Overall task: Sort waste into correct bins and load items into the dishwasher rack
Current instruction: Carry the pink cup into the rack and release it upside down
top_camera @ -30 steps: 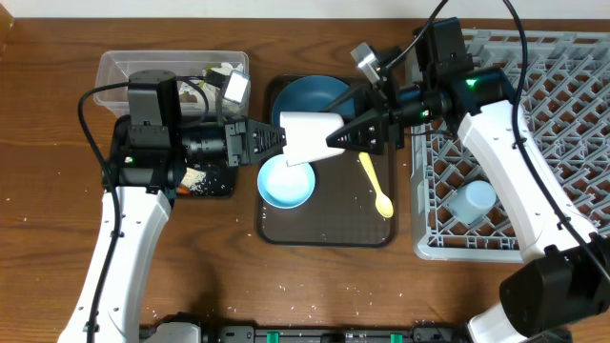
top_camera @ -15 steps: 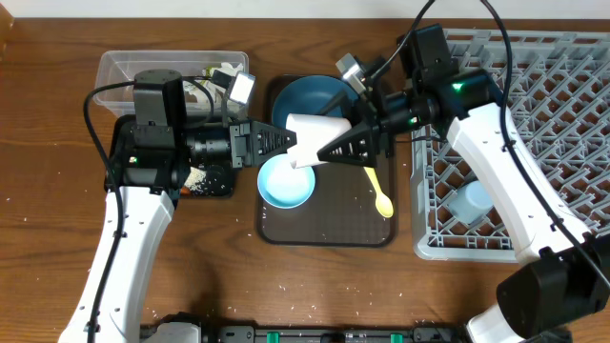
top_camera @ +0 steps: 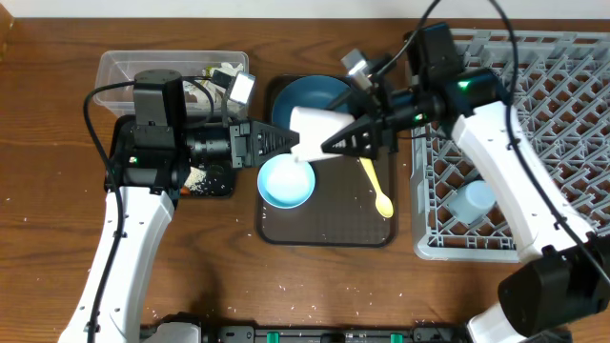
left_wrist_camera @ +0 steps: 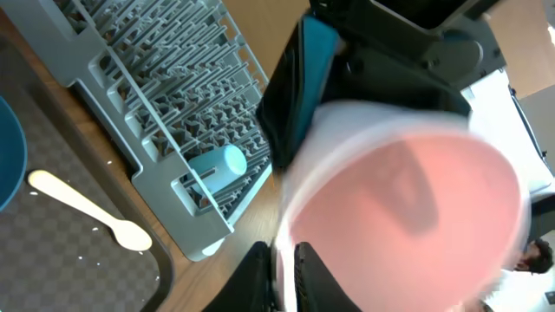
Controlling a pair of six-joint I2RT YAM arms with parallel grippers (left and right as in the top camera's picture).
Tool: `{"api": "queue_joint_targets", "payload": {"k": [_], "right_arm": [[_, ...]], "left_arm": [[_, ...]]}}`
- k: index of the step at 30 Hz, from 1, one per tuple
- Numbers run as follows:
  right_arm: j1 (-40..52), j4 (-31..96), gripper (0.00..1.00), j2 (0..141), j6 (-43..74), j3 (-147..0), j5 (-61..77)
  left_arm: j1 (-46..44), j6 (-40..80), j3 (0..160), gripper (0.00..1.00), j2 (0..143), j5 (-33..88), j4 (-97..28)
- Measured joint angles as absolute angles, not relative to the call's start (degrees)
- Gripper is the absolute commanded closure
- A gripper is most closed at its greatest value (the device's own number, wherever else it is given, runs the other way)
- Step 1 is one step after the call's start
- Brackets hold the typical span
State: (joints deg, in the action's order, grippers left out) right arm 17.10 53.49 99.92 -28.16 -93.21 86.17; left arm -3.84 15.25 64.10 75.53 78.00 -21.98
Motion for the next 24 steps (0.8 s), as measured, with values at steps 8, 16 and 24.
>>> {"api": "queue_joint_targets", "payload": {"k": [8, 16, 24], "right_arm": [[7.8, 53.7, 0.52, 99.9, -20.4, -93.2, 75.9], [0.8, 63.3, 0.47, 97.8, -8.6, -93.2, 53.5], [-6.6, 76.5, 0.46, 89.9, -2.3, -93.4, 30.2]], "left_arm": [[-3.8, 15.2, 64.1, 0.86, 75.5, 76.6, -22.1], [-3.9, 15.0, 64.1, 0.77, 75.5, 62.2, -27.3], [-3.9, 15.2, 64.1, 0.76, 75.5, 38.8, -34.5]]}}
